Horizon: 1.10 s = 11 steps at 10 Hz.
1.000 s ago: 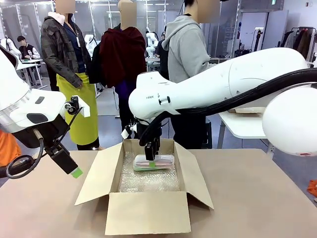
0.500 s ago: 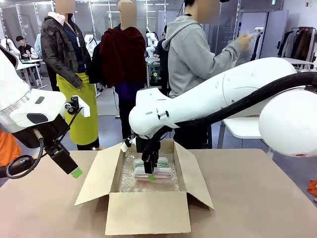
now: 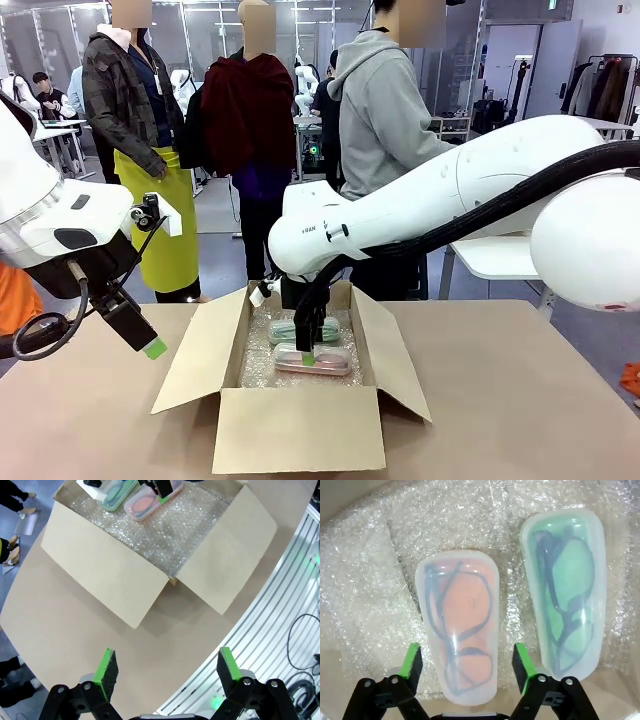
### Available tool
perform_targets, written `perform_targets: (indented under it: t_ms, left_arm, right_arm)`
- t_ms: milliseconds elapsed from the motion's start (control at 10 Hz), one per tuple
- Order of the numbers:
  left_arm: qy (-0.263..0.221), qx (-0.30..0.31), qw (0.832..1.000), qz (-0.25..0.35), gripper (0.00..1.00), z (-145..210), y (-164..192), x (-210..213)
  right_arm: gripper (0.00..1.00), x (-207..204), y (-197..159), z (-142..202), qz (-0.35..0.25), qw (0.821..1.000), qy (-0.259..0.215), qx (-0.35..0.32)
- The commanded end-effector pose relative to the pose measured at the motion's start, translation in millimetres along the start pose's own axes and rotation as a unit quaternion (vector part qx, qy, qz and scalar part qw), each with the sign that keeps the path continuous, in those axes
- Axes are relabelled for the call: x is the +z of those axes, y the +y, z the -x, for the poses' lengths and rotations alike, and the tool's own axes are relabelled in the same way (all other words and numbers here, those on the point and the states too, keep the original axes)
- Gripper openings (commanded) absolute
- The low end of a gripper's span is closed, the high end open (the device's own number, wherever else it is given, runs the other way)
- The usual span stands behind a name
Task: Pack the glasses set securely to prepare it for shipping.
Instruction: Put the Glasses case from the right side of the table into the Package Box, then position the Package Box on the left side of the table.
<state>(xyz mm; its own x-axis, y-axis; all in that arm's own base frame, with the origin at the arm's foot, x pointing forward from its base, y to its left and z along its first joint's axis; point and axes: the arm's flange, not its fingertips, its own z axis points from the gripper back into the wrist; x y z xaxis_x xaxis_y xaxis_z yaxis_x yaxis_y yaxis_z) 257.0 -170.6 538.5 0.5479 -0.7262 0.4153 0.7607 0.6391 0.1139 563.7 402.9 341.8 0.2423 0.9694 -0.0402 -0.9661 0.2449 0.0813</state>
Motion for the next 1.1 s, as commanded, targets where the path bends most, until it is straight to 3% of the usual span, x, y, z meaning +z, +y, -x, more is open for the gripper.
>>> perform_targets:
  t_ms: [0,100,200,1000]
  left_arm:
    - [-0.006,-0.007,1.0,-0.002,1.0,0.1,1.4,-0.4]
    - [-0.006,-0.007,1.0,-0.002,1.0,0.1,1.4,-0.4]
    - [-0.006,-0.007,1.0,-0.002,1.0,0.1,1.4,-0.4]
    - [-0.006,-0.007,1.0,-0.002,1.0,0.1,1.4,-0.4]
  right_arm:
    - [1.0,11.3,14.5,14.7,0.0,1.0,-0.022,0.002]
    - [1.0,17.4,16.8,19.6,-0.002,1.0,-0.015,0.016]
    - [1.0,8.0,0.6,1.6,0.002,1.0,-0.005,-0.001]
    - [1.0,8.0,0.6,1.6,0.002,1.0,-0.005,-0.001]
